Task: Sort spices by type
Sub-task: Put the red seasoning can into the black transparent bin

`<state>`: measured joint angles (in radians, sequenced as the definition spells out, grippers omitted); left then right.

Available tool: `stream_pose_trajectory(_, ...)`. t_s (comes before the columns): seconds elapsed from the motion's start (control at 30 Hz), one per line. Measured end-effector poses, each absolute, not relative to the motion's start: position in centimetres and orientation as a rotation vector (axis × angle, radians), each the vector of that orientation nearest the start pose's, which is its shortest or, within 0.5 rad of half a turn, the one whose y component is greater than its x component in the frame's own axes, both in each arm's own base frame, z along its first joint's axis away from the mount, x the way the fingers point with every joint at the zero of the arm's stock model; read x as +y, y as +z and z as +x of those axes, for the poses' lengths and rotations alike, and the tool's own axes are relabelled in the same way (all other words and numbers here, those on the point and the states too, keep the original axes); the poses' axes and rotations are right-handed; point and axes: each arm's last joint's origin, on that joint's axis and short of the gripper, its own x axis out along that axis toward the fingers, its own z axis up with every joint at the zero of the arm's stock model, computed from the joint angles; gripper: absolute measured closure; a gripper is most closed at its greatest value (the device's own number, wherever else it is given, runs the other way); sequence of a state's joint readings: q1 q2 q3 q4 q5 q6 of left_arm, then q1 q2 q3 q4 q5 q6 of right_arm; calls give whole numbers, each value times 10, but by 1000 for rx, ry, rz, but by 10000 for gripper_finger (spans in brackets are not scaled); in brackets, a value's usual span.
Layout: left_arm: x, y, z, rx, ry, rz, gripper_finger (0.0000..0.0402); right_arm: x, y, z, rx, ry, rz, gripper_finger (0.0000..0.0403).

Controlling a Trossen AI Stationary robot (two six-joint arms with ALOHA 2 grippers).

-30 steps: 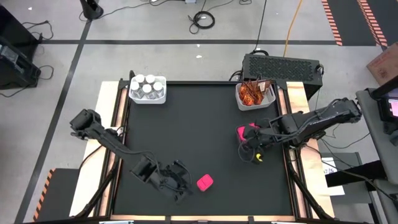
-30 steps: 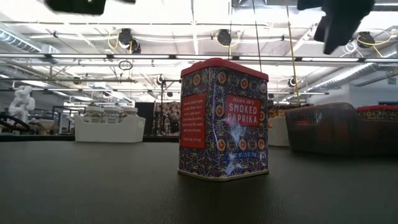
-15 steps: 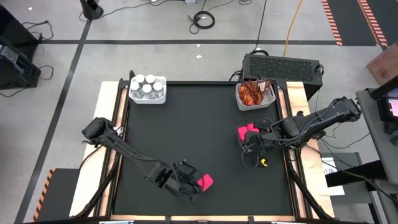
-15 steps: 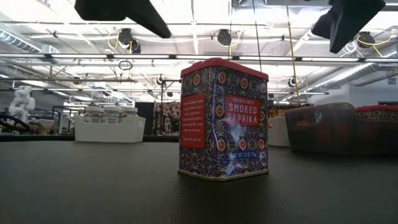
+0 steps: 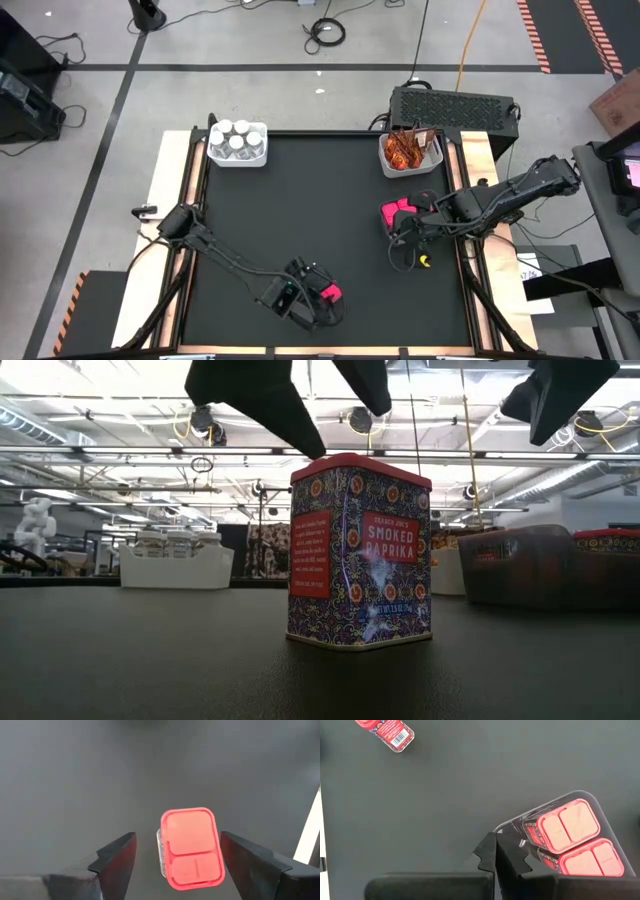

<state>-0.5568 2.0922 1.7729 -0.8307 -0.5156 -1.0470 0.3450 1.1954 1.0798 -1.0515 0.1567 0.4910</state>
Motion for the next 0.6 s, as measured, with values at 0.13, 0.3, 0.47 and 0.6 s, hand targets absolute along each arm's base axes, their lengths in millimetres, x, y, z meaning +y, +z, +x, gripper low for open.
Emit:
stream_pose_trajectory(0.13, -221, 228, 382, 864, 449, -360, 112, 67, 292, 200, 1135, -116, 150, 403)
stream_pose_trajectory(0.3, -222, 228, 383, 866, 432, -358, 112, 67, 292, 201, 1132, -118, 150, 403)
stream_pose_trajectory(0.47, -225, 217, 388, 878, 429, -361, 112, 67, 292, 201, 1128, -117, 152, 403)
stream_pose_trajectory(0.6, -229, 200, 394, 903, 415, -369, 112, 67, 292, 201, 1127, -117, 152, 403)
